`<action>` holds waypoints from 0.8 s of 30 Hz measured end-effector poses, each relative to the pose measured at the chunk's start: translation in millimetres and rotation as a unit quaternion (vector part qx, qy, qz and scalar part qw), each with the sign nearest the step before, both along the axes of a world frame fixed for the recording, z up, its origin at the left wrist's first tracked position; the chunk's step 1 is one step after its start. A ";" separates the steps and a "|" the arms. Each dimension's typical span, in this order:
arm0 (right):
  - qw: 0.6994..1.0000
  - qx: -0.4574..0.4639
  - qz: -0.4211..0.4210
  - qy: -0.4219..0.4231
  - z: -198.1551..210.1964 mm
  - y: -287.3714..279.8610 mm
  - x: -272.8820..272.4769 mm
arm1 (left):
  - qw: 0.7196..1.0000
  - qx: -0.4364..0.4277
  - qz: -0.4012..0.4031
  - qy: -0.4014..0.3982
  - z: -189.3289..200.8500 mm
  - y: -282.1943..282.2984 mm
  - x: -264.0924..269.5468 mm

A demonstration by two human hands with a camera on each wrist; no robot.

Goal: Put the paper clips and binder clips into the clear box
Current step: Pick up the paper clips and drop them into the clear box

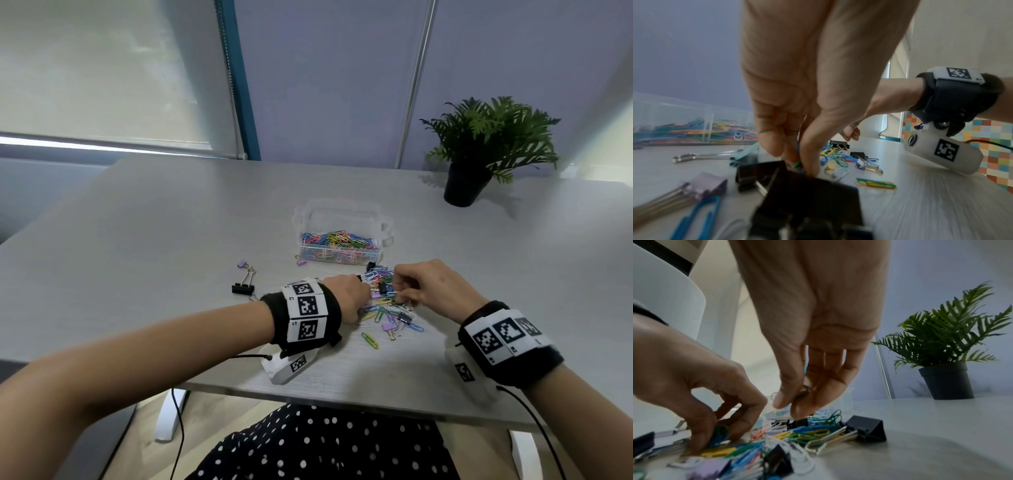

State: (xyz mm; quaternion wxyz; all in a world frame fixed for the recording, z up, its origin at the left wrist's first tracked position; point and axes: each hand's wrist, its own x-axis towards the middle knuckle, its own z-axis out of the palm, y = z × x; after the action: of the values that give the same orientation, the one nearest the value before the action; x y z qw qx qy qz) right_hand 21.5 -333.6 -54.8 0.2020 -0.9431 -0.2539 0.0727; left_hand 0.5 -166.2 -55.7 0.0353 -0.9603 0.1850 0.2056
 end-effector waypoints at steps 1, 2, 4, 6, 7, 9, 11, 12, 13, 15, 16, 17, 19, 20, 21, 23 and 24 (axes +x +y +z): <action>1.000 -0.001 -0.001 0.002 -0.3 0.1 0.0 | 1.000 -0.006 -0.001 0.002 -0.4 0.7 0.7; 1.000 0.001 -0.004 0.006 -0.4 0.1 0.5 | 1.000 -0.013 -0.003 0.004 -1.2 1.6 1.2; 1.000 0.016 -0.009 0.022 1.2 -0.1 1.4 | 0.999 -0.037 -0.007 0.007 -4.0 4.9 3.7; 0.999 0.033 -0.014 0.040 5.6 -0.8 2.7 | 0.997 -0.077 -0.008 0.014 -3.8 10.6 7.5; 0.998 0.044 -0.019 0.051 8.8 -1.3 3.4 | 0.995 -0.101 -0.009 0.015 -1.4 14.8 10.3; 0.995 0.069 -0.032 0.063 17.5 -1.2 6.5 | 0.989 -0.146 -0.002 -0.002 9.4 25.9 18.7; 0.991 0.106 -0.044 0.067 27.8 0.7 13.6 | 0.982 -0.180 0.007 -0.047 25.9 38.9 31.4; 0.988 0.130 -0.046 0.066 33.1 3.6 18.9 | 0.977 -0.198 0.016 -0.072 34.9 45.5 38.6; 0.986 0.151 -0.046 0.060 38.1 8.0 25.4 | 0.971 -0.219 0.031 -0.089 42.9 51.9 46.7; 0.982 0.180 -0.052 0.036 44.9 21.9 41.0 | 0.957 -0.265 0.072 -0.091 55.0 61.9 62.8; 0.980 0.190 -0.058 0.024 46.1 30.6 49.9 | 0.950 -0.285 0.094 -0.083 57.8 65.3 70.7; 0.978 0.199 -0.065 0.016 45.5 40.0 58.8 | 0.944 -0.300 0.115 -0.079 58.0 67.6 78.3; 0.978 0.191 -0.077 0.013 40.1 59.5 74.6 | 0.938 -0.306 0.140 -0.083 53.9 70.3 91.4; 0.982 0.171 -0.079 0.013 37.1 68.5 80.2 | 0.940 -0.297 0.147 -0.083 50.9 71.0 96.2; 0.987 0.143 -0.077 0.010 34.3 76.3 83.9 | 0.943 -0.286 0.152 -0.077 48.4 71.0 98.8; 0.995 0.078 -0.061 0.002 31.6 87.1 86.8 | 0.955 -0.250 0.149 -0.060 43.8 72.7 100.5; 0.998 0.045 -0.049 0.002 31.7 89.3 86.5 | 0.962 -0.229 0.139 -0.057 42.3 74.0 99.9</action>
State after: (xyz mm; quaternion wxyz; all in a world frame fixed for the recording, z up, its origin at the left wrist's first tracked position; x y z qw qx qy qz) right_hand 108.0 -244.3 -23.1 0.2479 -0.9444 -0.2096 0.0530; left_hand 100.4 -92.2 -13.4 -0.2041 -0.9692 0.0893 0.1051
